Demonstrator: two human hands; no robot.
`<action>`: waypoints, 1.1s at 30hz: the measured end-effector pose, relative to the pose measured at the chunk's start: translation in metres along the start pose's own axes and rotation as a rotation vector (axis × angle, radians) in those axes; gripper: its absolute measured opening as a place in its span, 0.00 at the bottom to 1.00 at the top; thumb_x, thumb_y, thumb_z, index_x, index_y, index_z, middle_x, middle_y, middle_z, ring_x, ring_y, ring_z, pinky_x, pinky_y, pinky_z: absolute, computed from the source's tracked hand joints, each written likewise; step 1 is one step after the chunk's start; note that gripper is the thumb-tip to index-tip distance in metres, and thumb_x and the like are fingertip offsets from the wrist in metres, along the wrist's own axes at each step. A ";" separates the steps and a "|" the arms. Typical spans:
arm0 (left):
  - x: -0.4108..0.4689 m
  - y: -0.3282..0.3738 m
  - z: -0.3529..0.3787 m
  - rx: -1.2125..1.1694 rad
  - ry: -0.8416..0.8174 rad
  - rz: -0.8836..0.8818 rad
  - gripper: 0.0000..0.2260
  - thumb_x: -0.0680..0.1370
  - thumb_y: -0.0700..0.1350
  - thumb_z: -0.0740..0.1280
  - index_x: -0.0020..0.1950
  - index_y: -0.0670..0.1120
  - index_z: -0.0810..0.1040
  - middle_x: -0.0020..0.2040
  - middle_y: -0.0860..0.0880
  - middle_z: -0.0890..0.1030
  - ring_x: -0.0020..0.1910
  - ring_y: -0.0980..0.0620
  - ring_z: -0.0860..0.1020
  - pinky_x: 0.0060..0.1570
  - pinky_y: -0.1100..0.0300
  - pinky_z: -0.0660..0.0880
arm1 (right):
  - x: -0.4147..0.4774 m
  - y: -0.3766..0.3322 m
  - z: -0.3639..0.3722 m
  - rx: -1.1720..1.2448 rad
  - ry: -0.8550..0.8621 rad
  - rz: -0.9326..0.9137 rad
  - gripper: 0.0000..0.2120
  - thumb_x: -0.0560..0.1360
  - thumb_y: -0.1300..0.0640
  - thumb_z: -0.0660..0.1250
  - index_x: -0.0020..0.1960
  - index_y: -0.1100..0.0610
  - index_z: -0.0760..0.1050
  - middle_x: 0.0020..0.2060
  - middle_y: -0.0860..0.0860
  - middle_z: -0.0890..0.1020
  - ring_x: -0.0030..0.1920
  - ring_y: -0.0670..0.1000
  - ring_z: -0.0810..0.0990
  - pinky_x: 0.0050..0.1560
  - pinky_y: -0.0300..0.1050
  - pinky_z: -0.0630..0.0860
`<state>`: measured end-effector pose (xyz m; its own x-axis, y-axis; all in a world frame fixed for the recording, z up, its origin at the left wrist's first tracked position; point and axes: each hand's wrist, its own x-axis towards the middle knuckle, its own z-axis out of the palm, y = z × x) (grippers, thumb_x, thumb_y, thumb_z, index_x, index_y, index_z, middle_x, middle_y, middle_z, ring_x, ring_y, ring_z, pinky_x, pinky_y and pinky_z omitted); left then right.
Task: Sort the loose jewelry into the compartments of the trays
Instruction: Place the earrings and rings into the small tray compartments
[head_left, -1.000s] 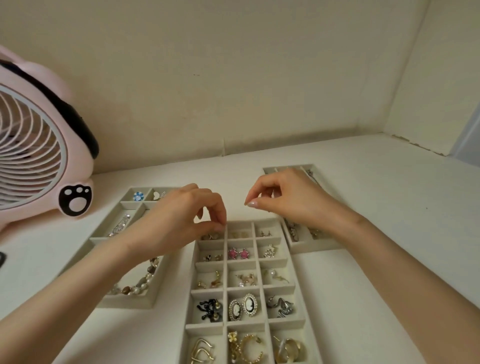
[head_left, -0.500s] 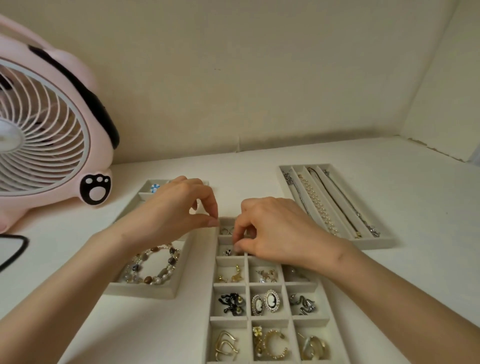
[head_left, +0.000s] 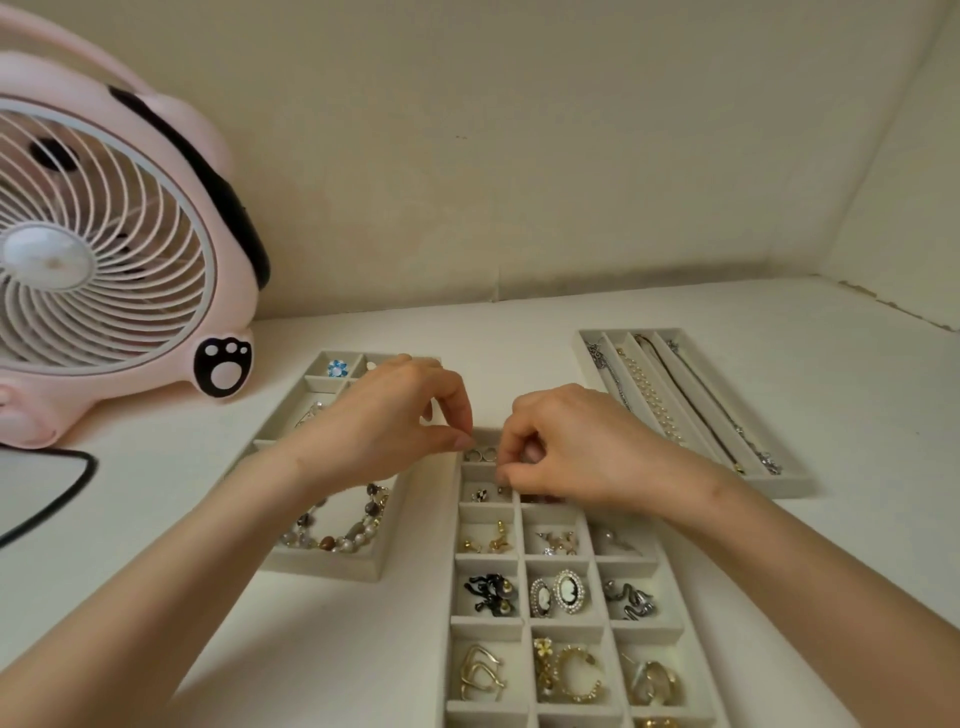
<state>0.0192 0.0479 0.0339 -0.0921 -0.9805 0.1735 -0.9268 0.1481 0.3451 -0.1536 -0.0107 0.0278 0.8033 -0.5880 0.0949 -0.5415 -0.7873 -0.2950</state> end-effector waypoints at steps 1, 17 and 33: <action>0.000 0.001 0.000 -0.036 -0.012 -0.005 0.05 0.72 0.48 0.71 0.39 0.55 0.76 0.38 0.59 0.74 0.40 0.63 0.70 0.37 0.71 0.64 | -0.001 0.003 -0.002 0.073 0.006 0.019 0.02 0.71 0.52 0.70 0.41 0.49 0.81 0.33 0.44 0.77 0.33 0.41 0.72 0.37 0.38 0.69; 0.000 0.011 0.003 -0.920 -0.183 -0.132 0.09 0.78 0.44 0.61 0.49 0.44 0.80 0.41 0.51 0.83 0.35 0.60 0.71 0.38 0.63 0.65 | -0.004 0.019 -0.009 0.960 0.253 0.069 0.03 0.72 0.58 0.70 0.41 0.55 0.81 0.29 0.42 0.78 0.29 0.39 0.70 0.32 0.31 0.66; 0.004 0.015 0.011 -1.232 -0.040 -0.254 0.12 0.67 0.44 0.68 0.46 0.39 0.79 0.35 0.50 0.81 0.30 0.60 0.69 0.29 0.70 0.69 | -0.002 0.021 -0.003 0.896 0.378 -0.061 0.05 0.74 0.63 0.68 0.48 0.59 0.82 0.34 0.52 0.82 0.30 0.44 0.74 0.32 0.35 0.70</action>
<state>0.0005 0.0446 0.0296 0.0079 -0.9990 -0.0442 0.0325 -0.0439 0.9985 -0.1671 -0.0269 0.0246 0.6060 -0.6951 0.3869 0.0133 -0.4774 -0.8786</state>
